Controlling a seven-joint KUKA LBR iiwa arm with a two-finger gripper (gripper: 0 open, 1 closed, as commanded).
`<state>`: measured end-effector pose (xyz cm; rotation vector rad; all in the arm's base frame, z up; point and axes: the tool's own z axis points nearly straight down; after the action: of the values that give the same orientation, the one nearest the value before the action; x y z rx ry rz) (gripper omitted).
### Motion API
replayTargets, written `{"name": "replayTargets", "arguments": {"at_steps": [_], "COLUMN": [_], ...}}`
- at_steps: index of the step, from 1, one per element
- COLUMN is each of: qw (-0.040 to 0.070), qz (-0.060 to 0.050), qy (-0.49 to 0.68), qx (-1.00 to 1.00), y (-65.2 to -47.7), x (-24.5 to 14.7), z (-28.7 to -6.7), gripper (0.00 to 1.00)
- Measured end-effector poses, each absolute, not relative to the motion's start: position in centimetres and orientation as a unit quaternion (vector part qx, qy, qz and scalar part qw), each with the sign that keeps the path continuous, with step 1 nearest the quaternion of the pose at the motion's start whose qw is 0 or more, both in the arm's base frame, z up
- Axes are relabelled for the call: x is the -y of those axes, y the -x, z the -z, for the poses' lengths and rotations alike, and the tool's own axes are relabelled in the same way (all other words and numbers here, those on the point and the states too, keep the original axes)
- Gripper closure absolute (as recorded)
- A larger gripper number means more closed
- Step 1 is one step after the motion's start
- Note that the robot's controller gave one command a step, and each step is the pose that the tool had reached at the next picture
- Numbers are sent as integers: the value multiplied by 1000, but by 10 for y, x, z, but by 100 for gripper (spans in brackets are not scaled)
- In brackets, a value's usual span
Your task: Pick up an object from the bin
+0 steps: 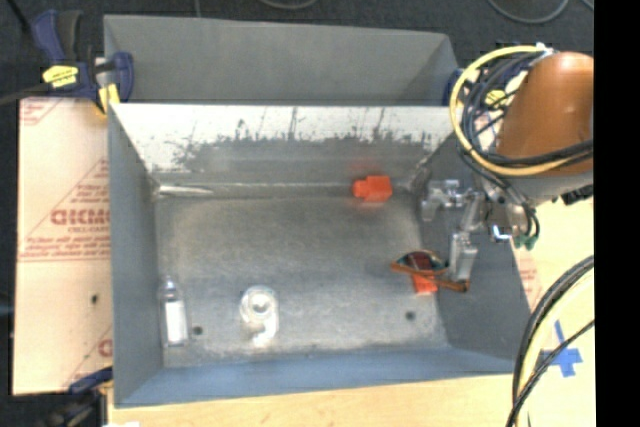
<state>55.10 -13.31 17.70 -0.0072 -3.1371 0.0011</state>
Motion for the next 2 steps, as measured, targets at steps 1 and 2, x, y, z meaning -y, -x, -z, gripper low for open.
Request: {"name": "replayTargets", "arguments": {"at_steps": [1, 2], "qw": [-2, -4], "qz": [-1, -2], "qy": [1, -20], "qx": [1000, 1000], "y": [-553, -546], "x": [133, 147], "z": [-182, -135], "gripper": [0, 0]}}
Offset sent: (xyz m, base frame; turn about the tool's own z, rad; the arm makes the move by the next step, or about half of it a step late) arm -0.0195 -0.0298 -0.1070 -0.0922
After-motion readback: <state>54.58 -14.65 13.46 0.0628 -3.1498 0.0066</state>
